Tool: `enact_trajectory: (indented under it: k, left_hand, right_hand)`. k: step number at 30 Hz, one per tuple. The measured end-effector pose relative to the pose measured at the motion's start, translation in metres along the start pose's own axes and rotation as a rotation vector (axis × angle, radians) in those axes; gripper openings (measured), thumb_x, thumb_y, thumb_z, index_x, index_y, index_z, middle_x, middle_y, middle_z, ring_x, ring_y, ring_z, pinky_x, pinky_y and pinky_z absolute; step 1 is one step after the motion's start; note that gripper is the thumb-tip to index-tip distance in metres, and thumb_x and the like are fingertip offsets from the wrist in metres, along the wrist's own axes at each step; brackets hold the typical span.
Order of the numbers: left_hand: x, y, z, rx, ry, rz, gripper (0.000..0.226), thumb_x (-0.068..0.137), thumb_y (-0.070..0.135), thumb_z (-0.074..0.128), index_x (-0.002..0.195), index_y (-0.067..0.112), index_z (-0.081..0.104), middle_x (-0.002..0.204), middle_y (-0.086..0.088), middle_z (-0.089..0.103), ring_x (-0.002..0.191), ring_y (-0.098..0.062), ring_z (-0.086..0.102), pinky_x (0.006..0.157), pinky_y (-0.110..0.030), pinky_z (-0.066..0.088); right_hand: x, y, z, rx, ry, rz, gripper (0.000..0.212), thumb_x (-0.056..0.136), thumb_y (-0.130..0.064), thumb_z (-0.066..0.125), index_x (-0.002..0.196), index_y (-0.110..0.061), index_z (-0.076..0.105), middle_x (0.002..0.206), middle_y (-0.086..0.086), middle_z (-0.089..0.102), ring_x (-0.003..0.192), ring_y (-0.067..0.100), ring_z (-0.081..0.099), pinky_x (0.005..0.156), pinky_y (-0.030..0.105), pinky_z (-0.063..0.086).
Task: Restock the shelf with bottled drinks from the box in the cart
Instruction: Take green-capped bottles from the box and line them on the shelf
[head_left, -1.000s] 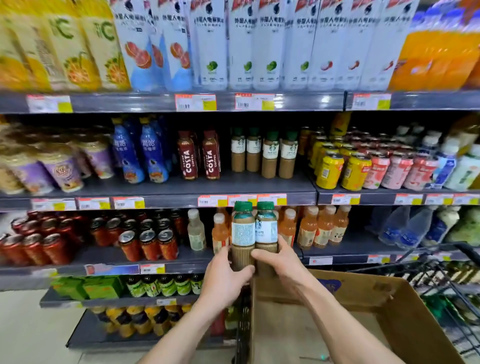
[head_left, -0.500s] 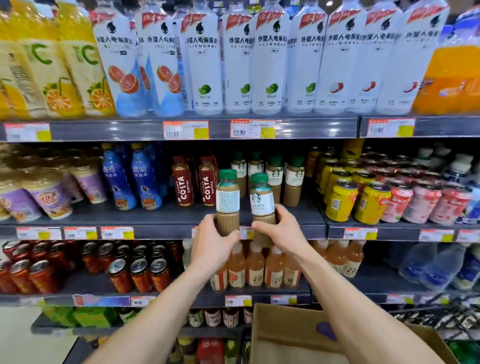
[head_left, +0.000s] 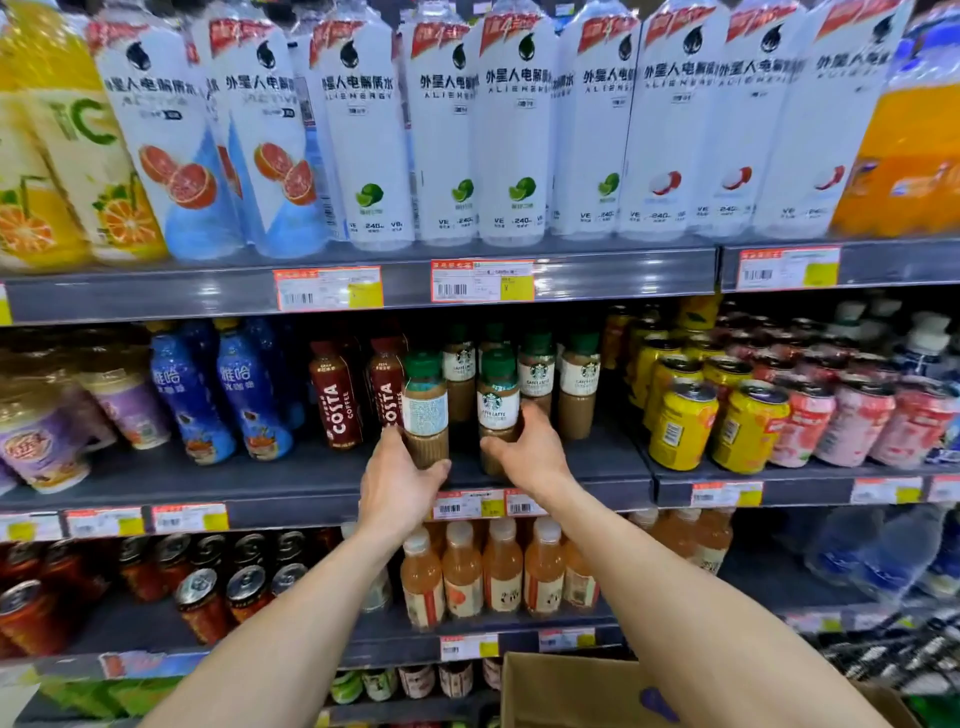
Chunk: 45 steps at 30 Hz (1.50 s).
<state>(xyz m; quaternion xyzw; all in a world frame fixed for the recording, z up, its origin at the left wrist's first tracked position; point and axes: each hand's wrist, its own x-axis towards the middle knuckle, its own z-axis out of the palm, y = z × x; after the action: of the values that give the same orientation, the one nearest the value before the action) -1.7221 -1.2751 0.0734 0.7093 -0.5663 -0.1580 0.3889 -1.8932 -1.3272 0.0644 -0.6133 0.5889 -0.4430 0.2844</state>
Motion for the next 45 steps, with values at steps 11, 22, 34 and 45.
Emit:
enact_trajectory:
  k: [11,22,34,45]
  left_hand:
    - [0.008,-0.005,0.013,0.011,0.033,-0.016,0.05,0.081,0.042,0.076,0.115,0.019,0.047,0.118,-0.005,0.061,0.11,-0.032,0.059,0.085,-0.039,0.047]
    - [0.009,-0.01,0.013,0.025,0.039,-0.01,0.053,0.081,0.045,0.075,0.117,0.02,0.045,0.119,-0.004,0.06,0.109,-0.034,0.059,0.087,-0.044,0.05]
    - [0.009,-0.011,0.015,0.014,0.046,0.004,0.055,0.081,0.045,0.075,0.121,0.02,0.046,0.119,-0.003,0.06,0.11,-0.03,0.059,0.087,-0.043,0.051]
    - [0.031,0.005,0.041,0.006,0.054,0.021,0.06,0.074,0.043,0.084,0.113,0.017,0.046,0.113,-0.003,0.061,0.106,-0.029,0.061,0.085,-0.04,0.05]
  right_hand:
    - [-0.01,0.016,0.019,-0.644,0.153,0.047,0.069,0.081,-0.074,0.059,0.113,-0.013,0.056,0.116,0.008,0.066,0.114,0.03,0.055,0.089,0.042,0.047]
    - [0.016,0.013,0.023,-0.549,0.178,0.123,0.056,0.077,-0.067,0.069,0.099,-0.015,0.067,0.101,0.01,0.072,0.104,0.031,0.062,0.078,0.039,0.051]
    - [0.029,0.013,0.027,-0.476,0.109,0.199,0.055,0.077,-0.067,0.07,0.096,-0.017,0.063,0.102,0.007,0.072,0.096,0.032,0.068,0.07,0.036,0.047]
    - [-0.04,0.065,-0.004,-0.795,0.165,-0.297,0.059,0.089,-0.07,0.048,0.118,-0.023,0.07,0.12,-0.002,0.068,0.115,0.023,0.059,0.109,0.051,0.037]
